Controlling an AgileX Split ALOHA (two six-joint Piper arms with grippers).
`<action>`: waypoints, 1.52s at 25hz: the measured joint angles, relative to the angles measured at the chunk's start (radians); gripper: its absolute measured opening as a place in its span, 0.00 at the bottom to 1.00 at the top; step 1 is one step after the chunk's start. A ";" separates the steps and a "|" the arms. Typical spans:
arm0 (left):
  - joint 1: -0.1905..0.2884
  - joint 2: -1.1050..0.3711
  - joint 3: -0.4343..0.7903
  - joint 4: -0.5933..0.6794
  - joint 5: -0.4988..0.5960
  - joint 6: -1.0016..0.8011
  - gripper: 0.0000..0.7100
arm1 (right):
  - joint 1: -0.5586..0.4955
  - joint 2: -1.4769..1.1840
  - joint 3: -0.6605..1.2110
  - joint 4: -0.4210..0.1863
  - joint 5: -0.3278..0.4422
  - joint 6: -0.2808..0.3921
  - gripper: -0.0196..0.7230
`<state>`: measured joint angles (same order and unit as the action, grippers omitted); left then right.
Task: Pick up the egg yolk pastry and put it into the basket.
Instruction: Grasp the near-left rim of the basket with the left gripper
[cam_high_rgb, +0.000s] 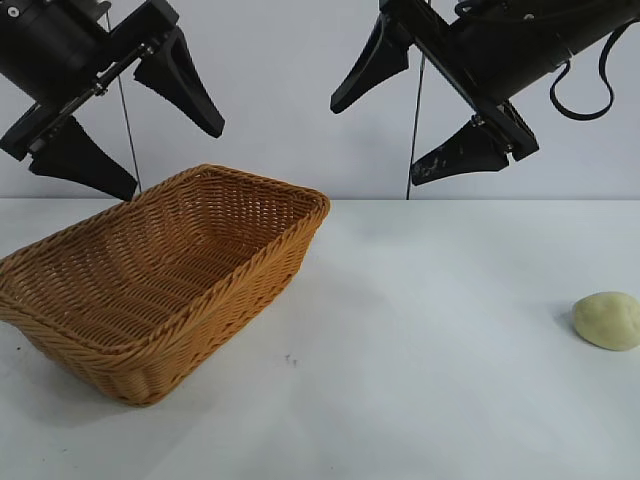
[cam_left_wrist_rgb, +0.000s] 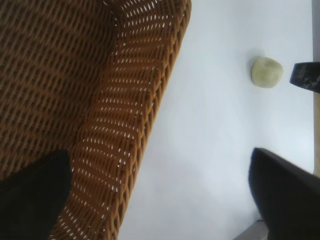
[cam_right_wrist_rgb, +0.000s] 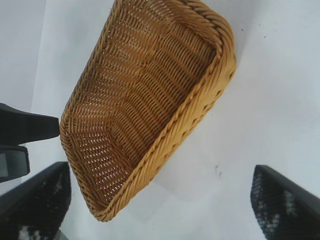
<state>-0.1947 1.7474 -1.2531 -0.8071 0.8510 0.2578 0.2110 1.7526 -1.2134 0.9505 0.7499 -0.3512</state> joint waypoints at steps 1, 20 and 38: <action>0.000 0.000 0.000 0.000 0.000 0.000 0.98 | 0.000 0.000 0.000 0.001 0.000 0.000 0.96; 0.000 0.000 0.000 0.000 0.000 0.001 0.98 | 0.000 0.000 0.000 0.002 -0.005 0.000 0.96; 0.034 -0.058 -0.005 -0.028 0.038 -0.020 0.98 | 0.000 0.000 0.000 0.002 -0.008 0.000 0.96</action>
<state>-0.1611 1.6889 -1.2580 -0.8353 0.8886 0.2377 0.2110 1.7526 -1.2134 0.9521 0.7418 -0.3512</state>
